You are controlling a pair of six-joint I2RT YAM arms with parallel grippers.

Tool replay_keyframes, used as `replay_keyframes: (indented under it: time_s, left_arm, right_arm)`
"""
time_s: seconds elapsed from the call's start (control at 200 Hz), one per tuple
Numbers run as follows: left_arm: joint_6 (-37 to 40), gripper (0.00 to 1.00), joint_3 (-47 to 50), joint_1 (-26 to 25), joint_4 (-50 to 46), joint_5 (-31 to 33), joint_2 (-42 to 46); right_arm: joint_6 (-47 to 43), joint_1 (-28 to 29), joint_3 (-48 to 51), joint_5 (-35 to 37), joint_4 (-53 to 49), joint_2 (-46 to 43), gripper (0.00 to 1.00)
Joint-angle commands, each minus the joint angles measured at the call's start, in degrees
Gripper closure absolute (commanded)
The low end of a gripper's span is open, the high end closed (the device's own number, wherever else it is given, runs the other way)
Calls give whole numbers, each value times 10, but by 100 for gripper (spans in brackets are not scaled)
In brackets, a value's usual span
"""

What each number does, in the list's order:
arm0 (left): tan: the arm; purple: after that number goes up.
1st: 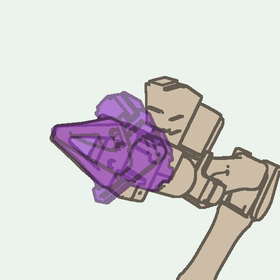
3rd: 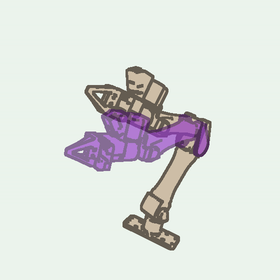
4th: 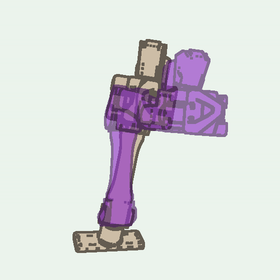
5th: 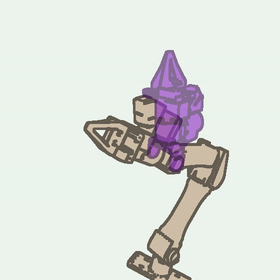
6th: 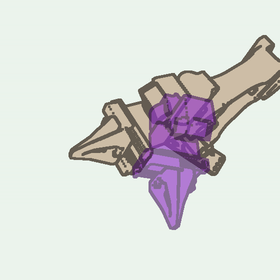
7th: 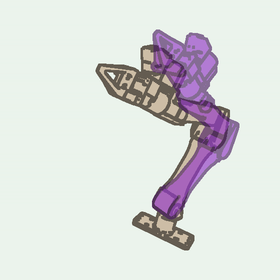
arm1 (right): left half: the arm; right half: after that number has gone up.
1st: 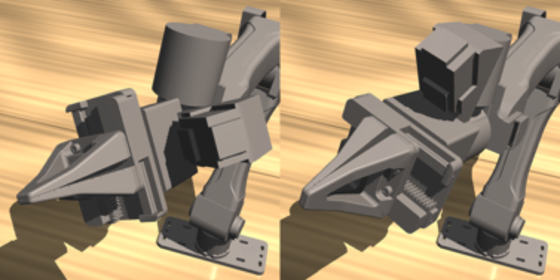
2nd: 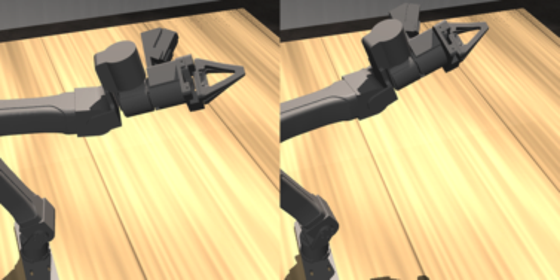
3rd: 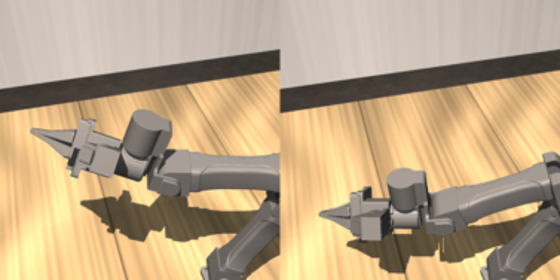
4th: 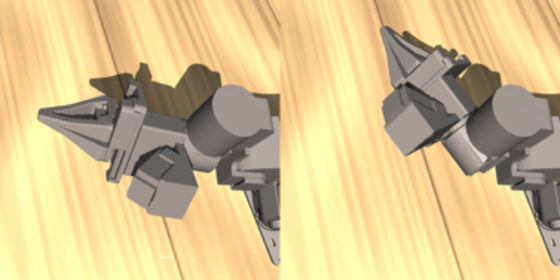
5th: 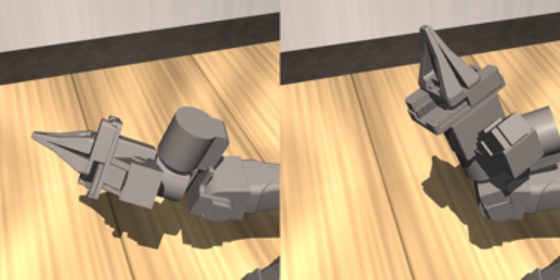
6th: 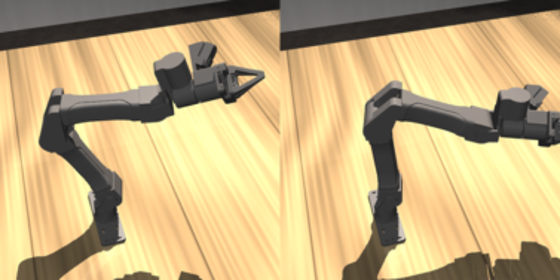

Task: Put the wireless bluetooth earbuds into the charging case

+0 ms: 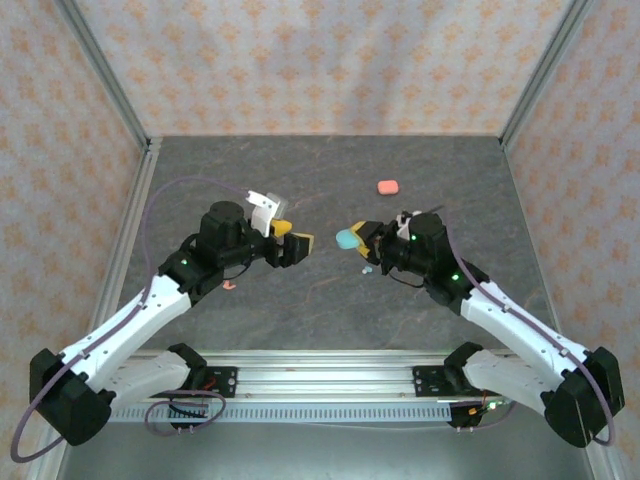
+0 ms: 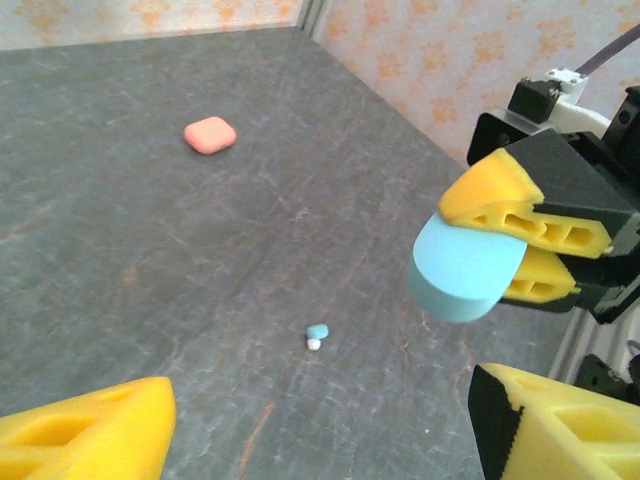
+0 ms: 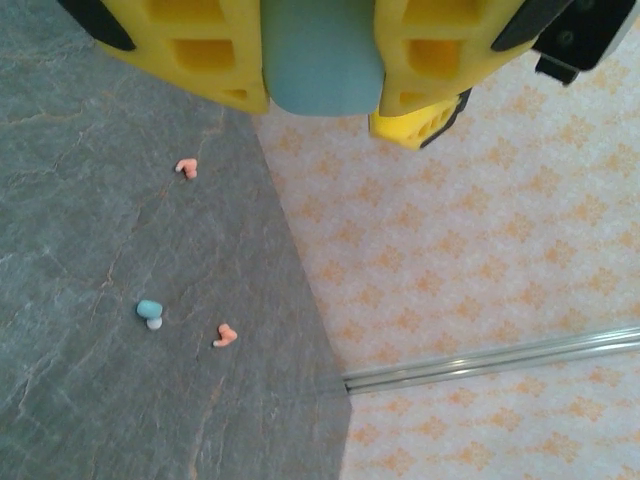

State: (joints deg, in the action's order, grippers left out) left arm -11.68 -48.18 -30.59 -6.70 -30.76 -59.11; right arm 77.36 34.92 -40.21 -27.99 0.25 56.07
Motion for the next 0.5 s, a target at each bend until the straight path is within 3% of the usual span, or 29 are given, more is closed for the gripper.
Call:
replay_keyframes:
  time_s: [0.0,0.335,0.495]
  left_arm:
    - [-48,25,-2,3,141,-66,-19]
    - [-86,29,-7,17,272,-163,-102]
    - [-101,31,1,35,329,-181,-134]
  right_arm:
    - [33,19,-25,28,1,3,93]
    - [111,32,-48,35,156,109,94]
    - [143,4,-85,-34,211,185,94]
